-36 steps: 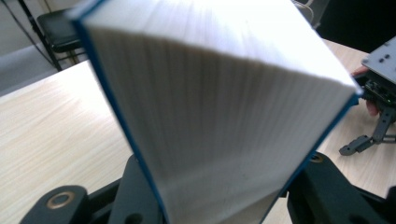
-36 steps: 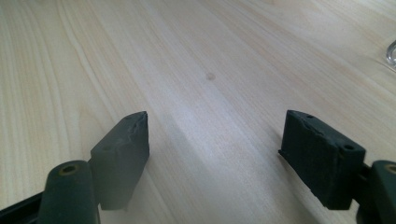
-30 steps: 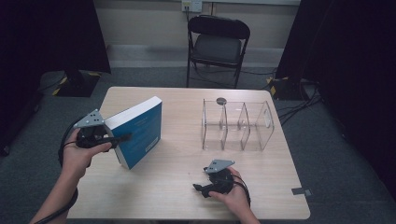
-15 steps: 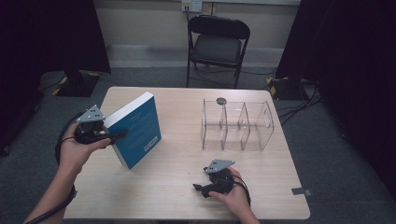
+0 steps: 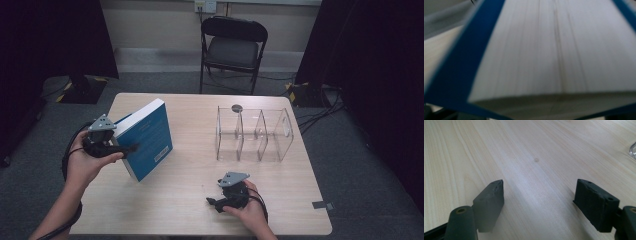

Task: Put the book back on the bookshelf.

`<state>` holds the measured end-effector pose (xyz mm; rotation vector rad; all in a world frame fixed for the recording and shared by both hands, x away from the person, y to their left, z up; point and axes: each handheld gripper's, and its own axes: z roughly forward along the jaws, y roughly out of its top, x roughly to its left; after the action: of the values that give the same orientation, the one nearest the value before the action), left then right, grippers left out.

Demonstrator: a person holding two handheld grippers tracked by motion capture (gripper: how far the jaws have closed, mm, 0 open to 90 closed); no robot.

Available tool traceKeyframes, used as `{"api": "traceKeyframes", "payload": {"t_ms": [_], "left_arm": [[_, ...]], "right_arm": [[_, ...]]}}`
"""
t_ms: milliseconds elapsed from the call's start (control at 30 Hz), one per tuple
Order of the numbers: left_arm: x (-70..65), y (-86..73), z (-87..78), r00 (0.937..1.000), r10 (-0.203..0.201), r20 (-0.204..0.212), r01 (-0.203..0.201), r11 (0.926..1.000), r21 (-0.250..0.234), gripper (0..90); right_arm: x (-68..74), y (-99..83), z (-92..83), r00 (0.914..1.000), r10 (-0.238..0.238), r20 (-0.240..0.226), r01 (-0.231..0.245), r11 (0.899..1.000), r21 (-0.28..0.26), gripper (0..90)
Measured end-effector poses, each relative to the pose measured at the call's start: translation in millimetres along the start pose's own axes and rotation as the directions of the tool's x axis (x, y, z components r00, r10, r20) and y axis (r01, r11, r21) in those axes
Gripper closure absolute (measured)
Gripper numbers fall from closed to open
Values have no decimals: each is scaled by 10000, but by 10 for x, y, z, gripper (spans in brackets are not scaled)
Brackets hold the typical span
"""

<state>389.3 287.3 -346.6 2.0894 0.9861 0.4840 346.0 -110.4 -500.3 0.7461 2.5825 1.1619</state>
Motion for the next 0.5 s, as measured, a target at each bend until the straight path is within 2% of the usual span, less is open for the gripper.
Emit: {"api": "traceKeyframes", "payload": {"t_ms": [33, 100, 167, 200, 233, 300, 367, 400, 500], "left_arm": [[1, -6, 11, 10000, 25, -26, -25, 10000, 78, 361], [2, -14, 26, 9999, -18, 122, 17, 9999, 112, 361], [9, -13, 20, 10000, -93, -9, 93, 10000, -29, 372], [22, -11, 18, 9998, -175, 54, 175, 9998, -82, 397], [19, -8, 17, 9994, -343, 15, 343, 9994, 3, 401], [12, 7, 7, 9996, -284, 9, 284, 9996, 5, 446], [-6, 24, 1, 9998, -208, -9, 208, 9998, 43, 442], [-11, 32, -4, 9995, -312, 3, 312, 9995, 2, 441], [-5, 59, -19, 9996, -283, -16, 283, 9994, 220, 478]], "right_arm": [[4, 0, 0, 10000, -16, 24, 16, 10000, 11, 228], [4, 0, 0, 10000, -23, 30, 23, 10000, 13, 228], [4, 0, 0, 10000, -23, 30, 23, 10000, 12, 228], [4, 0, 0, 10000, -23, 31, 23, 10000, 12, 228], [4, 0, 0, 10000, -24, 31, 24, 10000, 13, 228], [5, 1, 0, 10000, -24, 33, 24, 10000, 15, 228], [4, 0, 0, 10000, -25, 34, 25, 10000, 14, 228], [5, 0, 0, 10000, -23, 34, 23, 10000, 15, 228], [5, 0, 0, 10000, -23, 35, 23, 10000, 15, 228]]}}
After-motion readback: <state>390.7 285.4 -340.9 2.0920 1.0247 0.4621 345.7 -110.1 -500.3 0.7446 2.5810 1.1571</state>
